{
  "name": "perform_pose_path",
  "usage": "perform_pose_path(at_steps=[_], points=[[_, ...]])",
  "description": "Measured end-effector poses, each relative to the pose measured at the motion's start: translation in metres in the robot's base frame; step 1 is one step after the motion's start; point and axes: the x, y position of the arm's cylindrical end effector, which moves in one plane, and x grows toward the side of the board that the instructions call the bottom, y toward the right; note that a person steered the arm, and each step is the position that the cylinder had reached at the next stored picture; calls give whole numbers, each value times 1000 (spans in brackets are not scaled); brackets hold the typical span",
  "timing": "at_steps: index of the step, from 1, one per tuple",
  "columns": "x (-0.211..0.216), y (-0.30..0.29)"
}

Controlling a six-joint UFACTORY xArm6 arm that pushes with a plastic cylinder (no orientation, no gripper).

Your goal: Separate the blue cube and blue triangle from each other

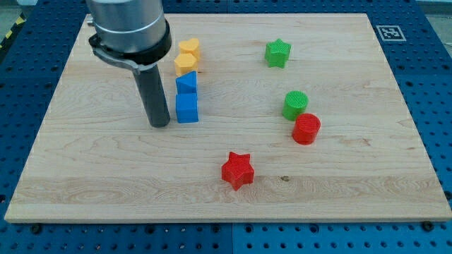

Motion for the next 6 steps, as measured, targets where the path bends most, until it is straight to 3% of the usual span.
perform_pose_path(at_steps=[3,6], points=[[-8,66],[-42,83]])
